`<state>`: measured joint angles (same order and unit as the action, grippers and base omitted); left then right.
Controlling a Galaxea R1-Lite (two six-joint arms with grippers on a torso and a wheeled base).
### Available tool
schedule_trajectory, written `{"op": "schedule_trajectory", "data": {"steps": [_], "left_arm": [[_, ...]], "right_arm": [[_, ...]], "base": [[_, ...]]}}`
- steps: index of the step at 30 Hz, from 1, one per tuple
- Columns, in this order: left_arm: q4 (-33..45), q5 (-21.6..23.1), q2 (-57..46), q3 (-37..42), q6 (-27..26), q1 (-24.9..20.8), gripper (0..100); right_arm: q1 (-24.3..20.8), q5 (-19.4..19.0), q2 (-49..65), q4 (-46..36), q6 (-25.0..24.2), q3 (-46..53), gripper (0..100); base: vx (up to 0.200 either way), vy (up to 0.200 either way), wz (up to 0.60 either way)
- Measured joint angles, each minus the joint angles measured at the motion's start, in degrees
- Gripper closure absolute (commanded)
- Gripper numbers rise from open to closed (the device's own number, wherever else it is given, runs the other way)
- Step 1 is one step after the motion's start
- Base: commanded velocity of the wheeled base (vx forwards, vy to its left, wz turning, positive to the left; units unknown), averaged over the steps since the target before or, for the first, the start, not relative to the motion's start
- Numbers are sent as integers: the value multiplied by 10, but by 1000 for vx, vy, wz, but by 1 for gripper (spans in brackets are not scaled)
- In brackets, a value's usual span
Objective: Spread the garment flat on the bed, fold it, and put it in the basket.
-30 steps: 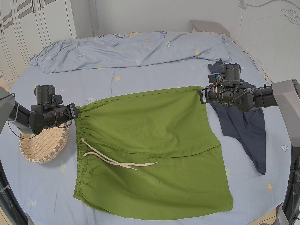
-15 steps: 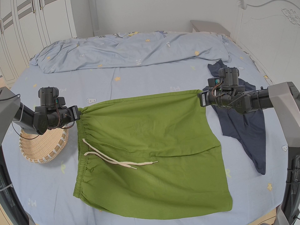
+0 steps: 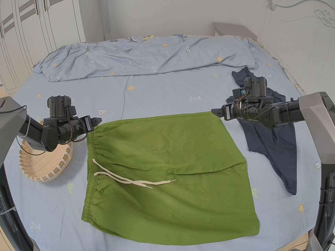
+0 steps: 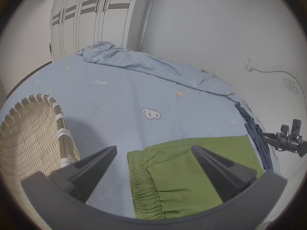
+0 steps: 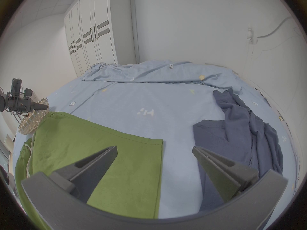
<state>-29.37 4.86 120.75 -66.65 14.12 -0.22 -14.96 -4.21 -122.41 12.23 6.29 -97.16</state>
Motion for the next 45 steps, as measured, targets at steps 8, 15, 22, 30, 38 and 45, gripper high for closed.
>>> {"op": "schedule_trajectory", "data": {"steps": [8, 15, 22, 30, 38, 45], "left_arm": [[-6, -2, -29, 21, 12, -15, 0], [-7, 9, -103, 96, 76, -33, 0], [-7, 71, -191, 256, 135, -43, 0], [-7, 209, -321, 473, 170, -27, 0], [-6, 262, -422, 614, 179, -16, 0], [-7, 264, -399, 634, 139, -9, 0]], "right_arm": [[0, -1, 21, -2, -17, 14, 0], [2, -5, 85, -5, -81, 101, 0], [6, -31, 179, -35, -147, 249, 0], [22, -105, 285, -52, -211, 418, 0], [38, -133, 379, -59, -236, 544, 0], [39, -135, 421, -59, -237, 572, 0]], "base": [[0, 0, 0], [0, 0, 0], [0, 0, 0], [0, 0, 0], [0, 0, 0], [0, 0, 0]]}}
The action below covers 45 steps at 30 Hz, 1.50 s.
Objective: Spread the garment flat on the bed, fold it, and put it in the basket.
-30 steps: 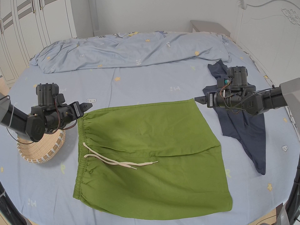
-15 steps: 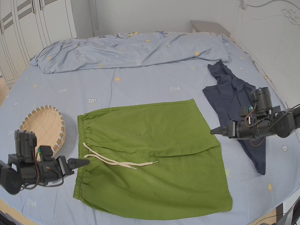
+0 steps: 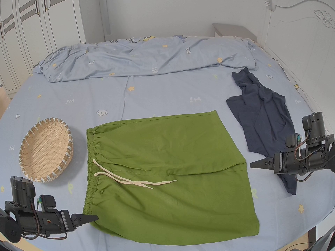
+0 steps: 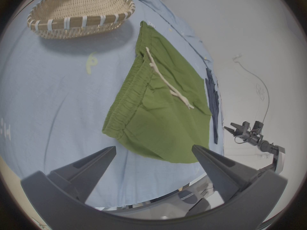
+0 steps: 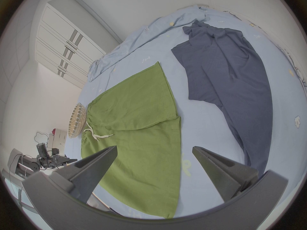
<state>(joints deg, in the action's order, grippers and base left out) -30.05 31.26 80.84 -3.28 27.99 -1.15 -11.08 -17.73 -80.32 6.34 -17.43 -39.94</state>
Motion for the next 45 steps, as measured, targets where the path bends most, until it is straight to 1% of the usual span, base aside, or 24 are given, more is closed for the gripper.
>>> {"op": "schedule_trajectory", "data": {"steps": [2, 4, 13, 27, 28, 36, 45], "left_arm": [[0, 1, 23, 1, -27, 8, 0], [-1, 2, 46, 1, -41, 17, 0], [-27, 3, 124, -17, -46, 41, 0], [-89, 5, 204, -46, -46, 39, 0], [-90, 5, 207, -46, -46, 38, 100], [-91, 5, 216, -44, -46, 39, 100], [-91, 4, 192, -15, -47, 48, 100]], "right_arm": [[0, 0, 7, 0, 0, 4, 0], [-1, -1, 14, 0, 0, 7, 0], [-12, 0, 26, 0, 0, 15, 0], [-14, 0, 31, 0, 0, 17, 0], [-14, 0, 31, 0, 0, 17, 0], [-14, 0, 32, 0, 0, 17, 0], [-14, 0, 33, -1, 0, 17, 0]], "base": [[0, 0, 0], [0, 0, 0], [0, 0, 0], [0, 0, 0], [0, 0, 0], [0, 0, 0], [0, 0, 0]]}}
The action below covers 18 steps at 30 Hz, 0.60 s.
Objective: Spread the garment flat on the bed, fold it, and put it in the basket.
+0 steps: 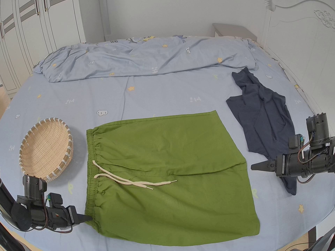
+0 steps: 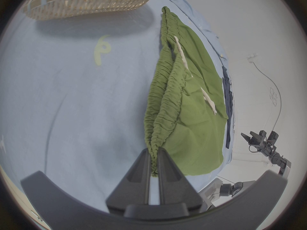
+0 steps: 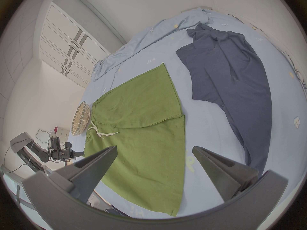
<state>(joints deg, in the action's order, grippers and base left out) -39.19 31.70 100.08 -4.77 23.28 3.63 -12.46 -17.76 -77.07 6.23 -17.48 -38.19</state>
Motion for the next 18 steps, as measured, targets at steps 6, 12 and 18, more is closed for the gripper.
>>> {"op": "schedule_trajectory", "data": {"steps": [6, 12, 18], "left_arm": [[9, 0, -34, 32, -44, 30, 100], [21, 1, -41, 37, -127, 94, 100], [22, 1, -26, 38, -144, 117, 100]], "right_arm": [[-8, -1, 5, -4, 1, 19, 0], [-34, -2, 3, -4, 12, 70, 0], [-47, -38, -23, -1, 40, 122, 0]], "base": [[0, 0, 0], [0, 0, 0], [0, 0, 0]]}}
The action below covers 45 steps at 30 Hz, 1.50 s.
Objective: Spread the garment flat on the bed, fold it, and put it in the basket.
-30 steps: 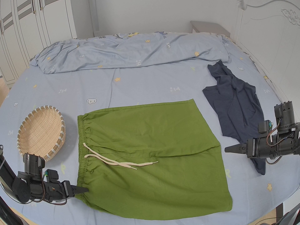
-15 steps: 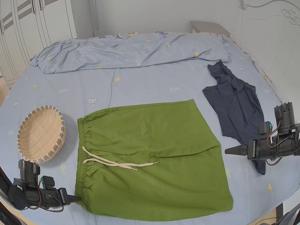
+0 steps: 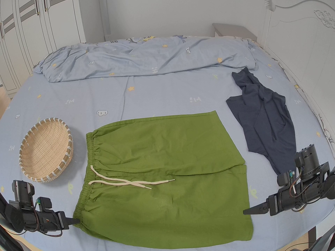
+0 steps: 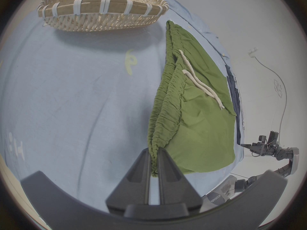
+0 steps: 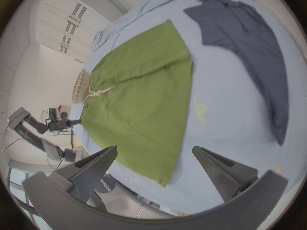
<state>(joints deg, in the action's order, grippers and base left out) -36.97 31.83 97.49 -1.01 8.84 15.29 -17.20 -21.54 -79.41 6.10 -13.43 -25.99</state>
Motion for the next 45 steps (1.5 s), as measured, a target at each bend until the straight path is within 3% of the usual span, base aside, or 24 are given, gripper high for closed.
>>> {"op": "schedule_trajectory", "data": {"steps": [3, 9, 22, 40, 41, 45], "left_arm": [[0, 0, 5, 0, -3, 3, 100], [0, 0, 12, 0, -4, 6, 100], [0, 0, 14, 0, -4, 4, 100], [0, 0, 19, 0, -4, 4, 100], [0, 0, 19, 0, -4, 4, 100], [0, 0, 20, 0, -4, 4, 100]], "right_arm": [[-1, -48, -16, 1, 16, 20, 0], [-6, -88, -58, 2, 60, 61, 0], [-14, -133, -121, 16, 92, 76, 0], [-38, -153, -187, 80, 94, 82, 0], [-38, -153, -188, 80, 94, 83, 100], [-36, -152, -190, 82, 95, 89, 100]], "base": [[0, 0, 0], [0, 0, 0], [0, 0, 0], [0, 0, 0], [0, 0, 0], [0, 0, 0]]}}
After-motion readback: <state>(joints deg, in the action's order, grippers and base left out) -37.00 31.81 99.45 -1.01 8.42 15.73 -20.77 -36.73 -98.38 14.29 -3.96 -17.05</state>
